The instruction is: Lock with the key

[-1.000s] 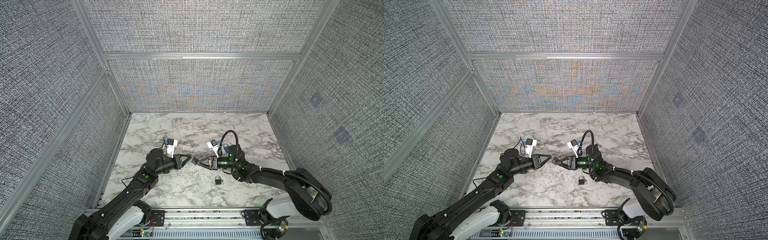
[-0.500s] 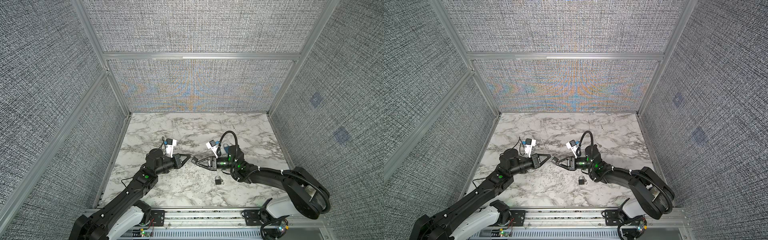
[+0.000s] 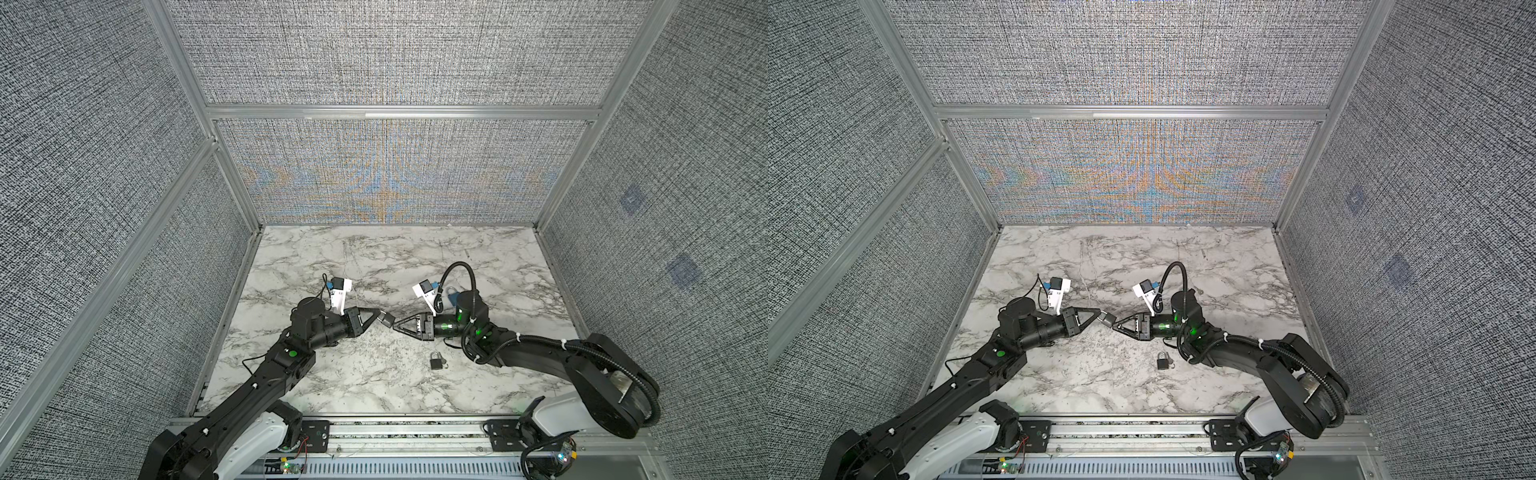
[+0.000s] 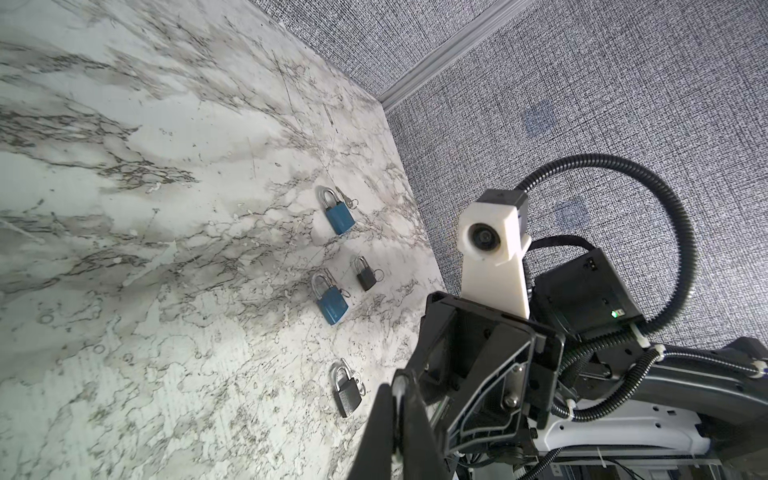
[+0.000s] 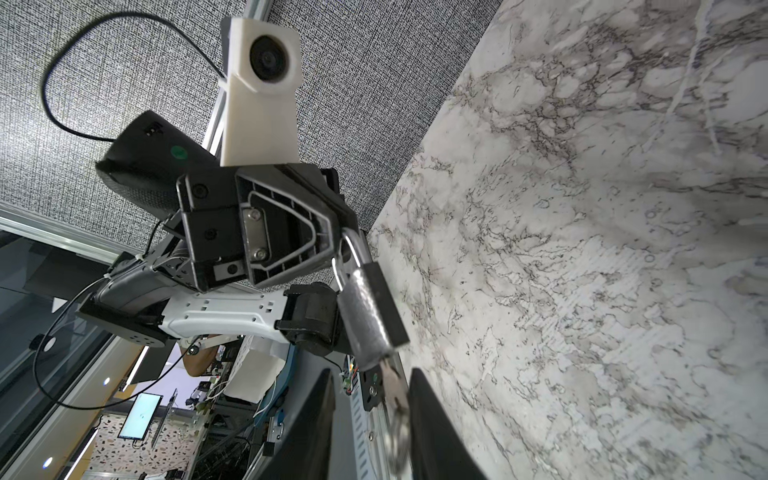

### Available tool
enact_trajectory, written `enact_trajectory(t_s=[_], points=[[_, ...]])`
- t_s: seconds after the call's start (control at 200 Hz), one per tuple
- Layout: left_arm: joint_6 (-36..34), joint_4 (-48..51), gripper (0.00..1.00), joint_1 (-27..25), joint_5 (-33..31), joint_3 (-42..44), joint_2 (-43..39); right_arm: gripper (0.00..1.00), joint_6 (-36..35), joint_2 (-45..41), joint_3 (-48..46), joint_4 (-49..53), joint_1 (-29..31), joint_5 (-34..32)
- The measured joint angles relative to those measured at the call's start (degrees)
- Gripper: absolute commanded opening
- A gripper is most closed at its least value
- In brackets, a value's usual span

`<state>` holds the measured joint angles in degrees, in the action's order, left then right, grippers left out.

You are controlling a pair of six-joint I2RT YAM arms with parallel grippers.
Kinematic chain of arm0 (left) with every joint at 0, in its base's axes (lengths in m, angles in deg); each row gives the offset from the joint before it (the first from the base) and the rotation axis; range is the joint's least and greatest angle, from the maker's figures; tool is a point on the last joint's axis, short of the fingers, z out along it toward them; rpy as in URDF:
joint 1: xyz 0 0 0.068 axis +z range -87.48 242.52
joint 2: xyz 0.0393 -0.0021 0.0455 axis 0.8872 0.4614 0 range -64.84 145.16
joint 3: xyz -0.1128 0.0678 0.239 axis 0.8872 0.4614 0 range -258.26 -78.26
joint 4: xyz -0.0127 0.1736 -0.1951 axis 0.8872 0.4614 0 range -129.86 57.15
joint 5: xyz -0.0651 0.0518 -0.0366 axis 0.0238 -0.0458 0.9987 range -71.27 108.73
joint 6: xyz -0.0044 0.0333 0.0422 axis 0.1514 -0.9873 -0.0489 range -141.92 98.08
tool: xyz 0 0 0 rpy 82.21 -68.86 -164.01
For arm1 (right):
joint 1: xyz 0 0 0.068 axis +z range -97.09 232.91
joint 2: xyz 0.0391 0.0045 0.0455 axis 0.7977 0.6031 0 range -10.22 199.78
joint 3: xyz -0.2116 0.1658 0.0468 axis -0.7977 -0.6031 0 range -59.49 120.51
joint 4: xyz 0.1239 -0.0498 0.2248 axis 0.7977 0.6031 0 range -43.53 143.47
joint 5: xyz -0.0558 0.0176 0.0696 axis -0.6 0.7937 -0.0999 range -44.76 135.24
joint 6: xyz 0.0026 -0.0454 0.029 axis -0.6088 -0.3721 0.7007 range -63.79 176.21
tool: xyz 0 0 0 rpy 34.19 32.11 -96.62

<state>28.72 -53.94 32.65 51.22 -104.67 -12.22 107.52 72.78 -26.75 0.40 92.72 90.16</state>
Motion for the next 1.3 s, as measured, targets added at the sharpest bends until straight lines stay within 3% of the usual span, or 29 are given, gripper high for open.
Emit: enact_trajectory(t_s=[0.295,0.69,0.94,1.301], points=[[0.0,0.0,0.00,0.0,0.6,0.1,-0.3,0.29,-0.4,-0.1,0.7,0.0,0.0,-0.5],[0.2,0.0,0.00,0.1,-0.5,0.3,-1.4,0.21,-0.3,0.4,0.7,0.0,0.3,-0.3],[0.8,0.0,0.00,0.2,-1.3,0.7,-1.8,0.00,0.1,0.6,0.2,-0.6,0.3,-0.1],[0.8,0.1,0.00,1.0,-1.0,1.2,-2.5,0.00,3.2,2.5,-1.5,-5.9,0.2,0.4]])
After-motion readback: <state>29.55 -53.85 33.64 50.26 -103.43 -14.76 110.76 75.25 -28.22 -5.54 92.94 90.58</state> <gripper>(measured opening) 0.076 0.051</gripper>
